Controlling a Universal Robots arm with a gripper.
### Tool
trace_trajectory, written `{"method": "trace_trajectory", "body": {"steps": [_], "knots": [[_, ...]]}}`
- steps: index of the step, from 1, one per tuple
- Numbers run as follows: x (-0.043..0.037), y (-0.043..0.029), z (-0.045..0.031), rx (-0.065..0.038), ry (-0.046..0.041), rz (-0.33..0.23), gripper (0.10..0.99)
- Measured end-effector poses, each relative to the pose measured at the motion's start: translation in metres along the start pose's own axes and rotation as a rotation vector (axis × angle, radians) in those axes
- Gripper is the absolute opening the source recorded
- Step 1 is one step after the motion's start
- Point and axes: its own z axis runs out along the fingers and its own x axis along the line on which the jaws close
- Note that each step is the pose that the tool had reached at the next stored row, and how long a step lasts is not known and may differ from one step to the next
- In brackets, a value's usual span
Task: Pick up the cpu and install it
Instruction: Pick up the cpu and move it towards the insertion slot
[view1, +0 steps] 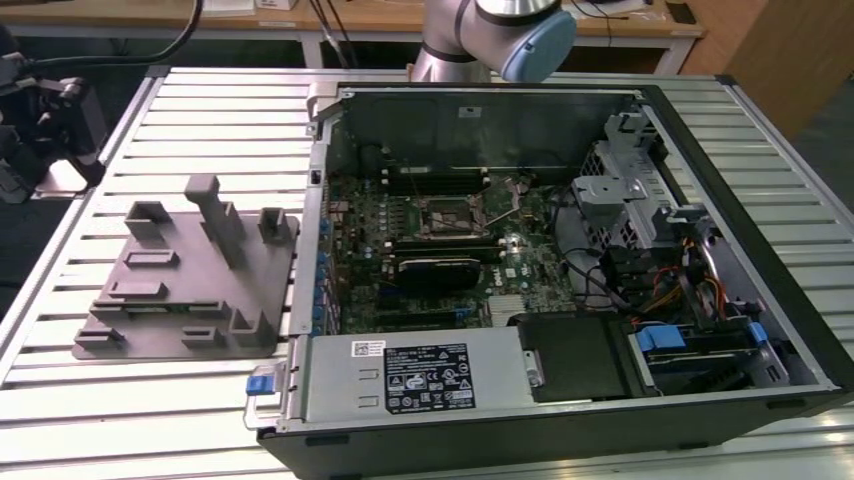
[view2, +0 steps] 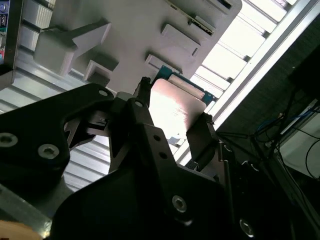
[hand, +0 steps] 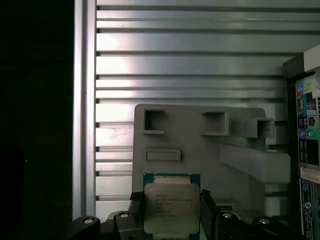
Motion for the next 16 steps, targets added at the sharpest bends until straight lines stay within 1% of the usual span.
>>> {"method": "trace_trajectory", "body": {"steps": [6,16], "knots": [[-0.0006,0.0013,-0.019,0.0,-0.0013,0.0,0.541],[-0.0017,0.0045,-0.0561,0.0,-0.0037,0.0,0.541]]}}
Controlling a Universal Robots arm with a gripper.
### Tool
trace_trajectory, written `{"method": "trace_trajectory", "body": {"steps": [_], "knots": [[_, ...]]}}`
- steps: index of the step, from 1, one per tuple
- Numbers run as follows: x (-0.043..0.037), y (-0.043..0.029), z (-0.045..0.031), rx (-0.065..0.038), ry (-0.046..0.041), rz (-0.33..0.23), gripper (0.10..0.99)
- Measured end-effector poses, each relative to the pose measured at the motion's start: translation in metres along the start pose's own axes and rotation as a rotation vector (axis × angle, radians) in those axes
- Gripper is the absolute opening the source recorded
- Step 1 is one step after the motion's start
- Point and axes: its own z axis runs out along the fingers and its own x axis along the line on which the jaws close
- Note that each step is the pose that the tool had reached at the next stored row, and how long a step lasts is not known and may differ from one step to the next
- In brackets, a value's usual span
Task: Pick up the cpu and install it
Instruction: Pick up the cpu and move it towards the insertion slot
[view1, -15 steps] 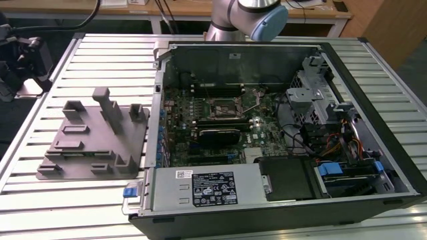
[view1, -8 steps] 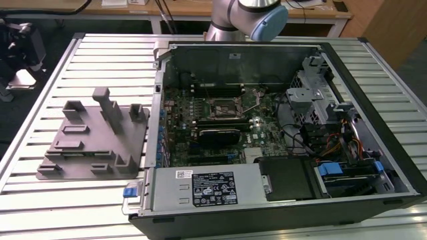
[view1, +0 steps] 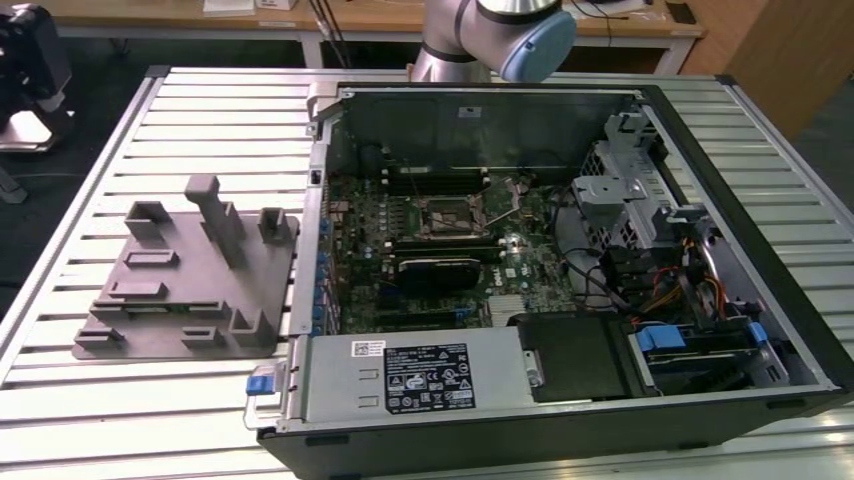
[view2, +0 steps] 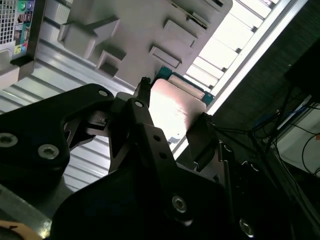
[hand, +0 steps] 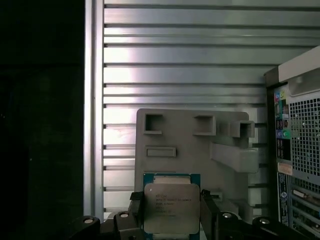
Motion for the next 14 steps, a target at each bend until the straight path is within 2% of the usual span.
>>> {"method": "trace_trajectory", "body": {"steps": [2,8,14], "knots": [[-0.0001,0.0002,-0.0031,0.0,-0.0004,0.0,0.541],[-0.0002,0.0003,-0.0034,0.0,-0.0003,0.0,0.541],[-0.0071,0.0005,-0.0031,0.0,-0.0003,0.0,0.541]]}}
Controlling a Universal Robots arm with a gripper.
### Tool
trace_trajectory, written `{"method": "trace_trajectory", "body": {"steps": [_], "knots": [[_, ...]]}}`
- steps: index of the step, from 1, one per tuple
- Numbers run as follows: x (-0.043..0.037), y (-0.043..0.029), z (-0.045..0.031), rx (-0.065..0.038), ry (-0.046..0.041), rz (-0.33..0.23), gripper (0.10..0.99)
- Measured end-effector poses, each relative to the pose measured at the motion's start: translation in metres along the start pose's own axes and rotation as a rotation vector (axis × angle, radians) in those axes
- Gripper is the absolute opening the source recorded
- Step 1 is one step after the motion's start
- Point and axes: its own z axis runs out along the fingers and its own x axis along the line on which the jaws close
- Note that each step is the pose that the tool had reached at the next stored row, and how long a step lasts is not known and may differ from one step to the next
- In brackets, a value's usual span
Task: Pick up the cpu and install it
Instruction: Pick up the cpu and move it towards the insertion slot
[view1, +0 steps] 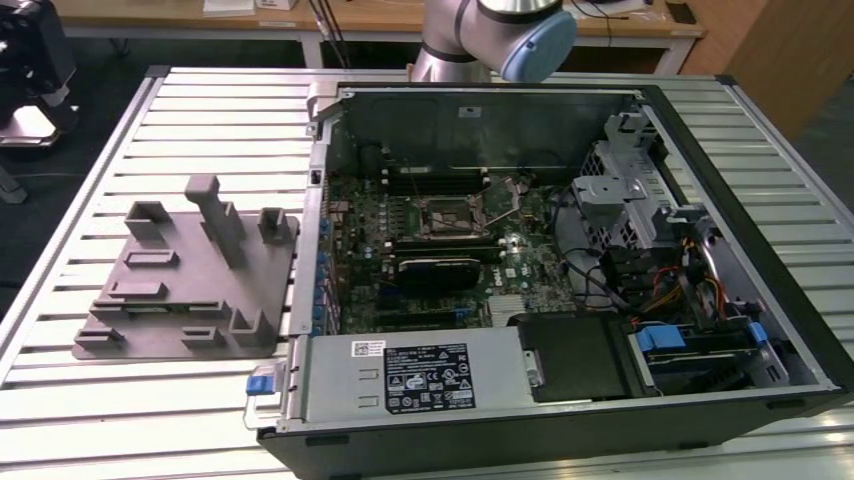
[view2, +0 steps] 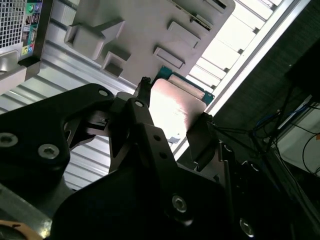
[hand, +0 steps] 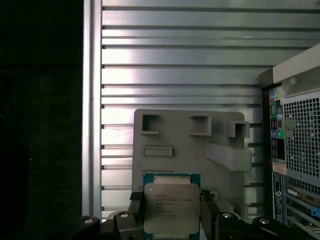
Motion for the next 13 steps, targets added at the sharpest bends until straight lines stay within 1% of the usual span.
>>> {"method": "trace_trajectory", "body": {"steps": [7,9,12,13], "knots": [[-0.0131,0.0004,0.0005,0.0,-0.0001,0.0,0.541],[-0.0236,0.0006,0.0009,0.0,-0.0001,0.0,0.541],[-0.0301,0.0008,0.0012,0.0,-0.0001,0.0,0.541],[-0.0342,0.0009,0.0013,0.0,0.0,0.0,0.541]]}}
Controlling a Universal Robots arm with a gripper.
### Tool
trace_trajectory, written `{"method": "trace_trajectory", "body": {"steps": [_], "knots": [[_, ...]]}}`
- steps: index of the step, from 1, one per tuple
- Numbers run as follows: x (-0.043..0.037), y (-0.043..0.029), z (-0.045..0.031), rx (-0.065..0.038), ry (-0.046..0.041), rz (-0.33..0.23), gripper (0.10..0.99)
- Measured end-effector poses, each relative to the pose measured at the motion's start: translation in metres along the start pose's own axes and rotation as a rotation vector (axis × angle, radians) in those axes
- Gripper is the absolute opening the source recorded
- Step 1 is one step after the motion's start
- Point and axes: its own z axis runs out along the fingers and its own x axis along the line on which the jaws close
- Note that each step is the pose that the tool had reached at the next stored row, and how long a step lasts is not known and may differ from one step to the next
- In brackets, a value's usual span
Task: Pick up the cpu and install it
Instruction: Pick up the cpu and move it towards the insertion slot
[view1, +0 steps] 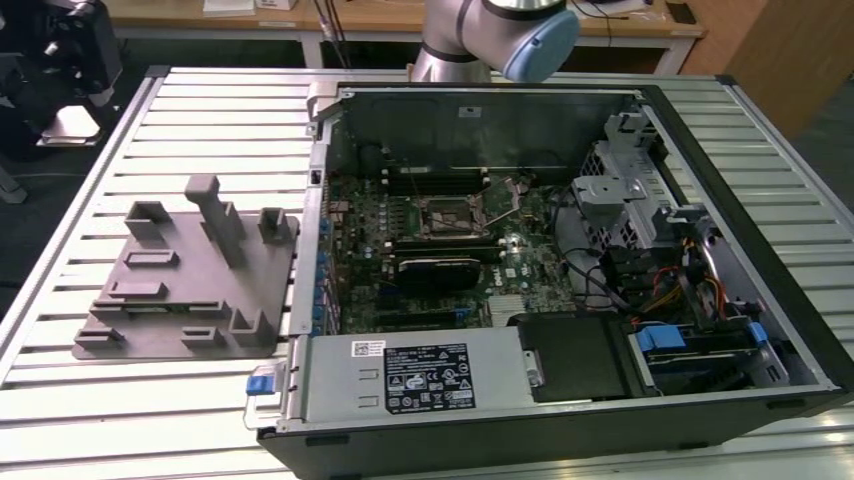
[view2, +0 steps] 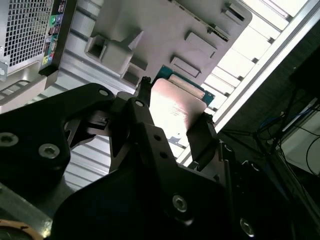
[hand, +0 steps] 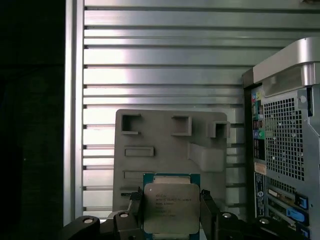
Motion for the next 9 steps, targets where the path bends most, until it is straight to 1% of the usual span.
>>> {"method": "trace_trajectory", "body": {"steps": [9], "knots": [[-0.0181,0.0005,0.0007,0.0,-0.0001,0.0,0.541]]}}
